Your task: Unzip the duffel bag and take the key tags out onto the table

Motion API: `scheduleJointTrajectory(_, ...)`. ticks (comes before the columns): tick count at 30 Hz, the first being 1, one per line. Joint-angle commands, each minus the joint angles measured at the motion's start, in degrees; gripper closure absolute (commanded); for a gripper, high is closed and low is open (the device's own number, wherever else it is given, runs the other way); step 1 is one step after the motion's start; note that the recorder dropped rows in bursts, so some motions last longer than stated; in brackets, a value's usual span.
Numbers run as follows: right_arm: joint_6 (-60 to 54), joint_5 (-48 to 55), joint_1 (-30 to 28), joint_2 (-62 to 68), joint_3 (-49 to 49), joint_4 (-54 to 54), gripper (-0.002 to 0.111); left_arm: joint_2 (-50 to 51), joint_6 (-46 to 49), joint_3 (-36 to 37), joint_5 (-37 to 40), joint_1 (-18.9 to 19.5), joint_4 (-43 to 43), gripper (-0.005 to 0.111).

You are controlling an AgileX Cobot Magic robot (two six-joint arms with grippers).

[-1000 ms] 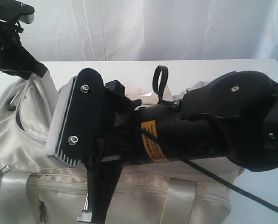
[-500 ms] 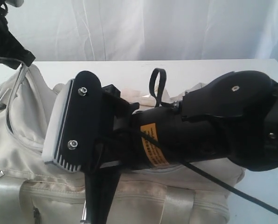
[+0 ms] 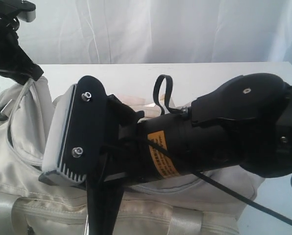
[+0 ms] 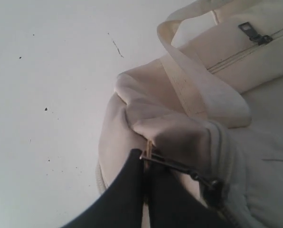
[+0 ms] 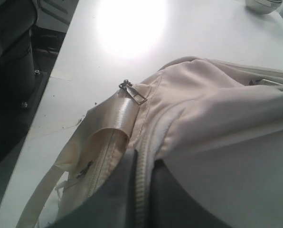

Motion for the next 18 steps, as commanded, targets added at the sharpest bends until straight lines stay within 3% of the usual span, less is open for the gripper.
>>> scheduleJointTrajectory(1,0.3,-16.6,2.2,-1.5,0.2,-2.1,0.108,0.0,-1.9,-1.8,-13.9,1.9,8.9,0.107)
scheduleJointTrajectory(4,0.5,-11.6,2.2,-1.5,0.2,-2.1,0.108,-1.8,-1.9,-1.8,-14.0,1.9,10.0,0.106)
scheduleJointTrajectory(7,0.3,-10.0,2.2,-1.5,0.2,-2.1,0.108,-4.0,-1.9,-1.8,-12.9,1.9,10.3,0.094)
scheduleJointTrajectory(8,0.3,-10.0,2.2,-1.5,0.2,-2.1,0.108,-4.8,-1.9,-1.8,-11.8,1.9,10.3,0.085)
scheduleJointTrajectory(11,0.3,-10.0,2.2,-1.5,0.2,-2.1,0.108,-8.0,-6.2,-1.8,-5.7,1.9,9.7,0.031)
scheduleJointTrajectory(12,0.3,-10.0,2.2,-1.5,0.2,-2.1,0.108,-8.7,-6.9,-1.8,-4.3,1.9,9.7,0.026)
scheduleJointTrajectory(14,0.3,-9.3,2.2,-1.5,0.2,-2.1,0.108,-10.8,-8.0,-1.8,2.0,1.9,9.1,0.027)
scheduleJointTrajectory(15,0.3,-7.5,2.2,-1.5,0.2,-2.1,0.108,-12.5,-7.3,-1.8,9.2,1.9,4.8,0.033)
scheduleJointTrajectory(18,0.2,-1.5,2.2,-1.5,0.2,-2.1,0.108,-17.0,-0.5,0.1,16.5,1.9,-4.7,0.042)
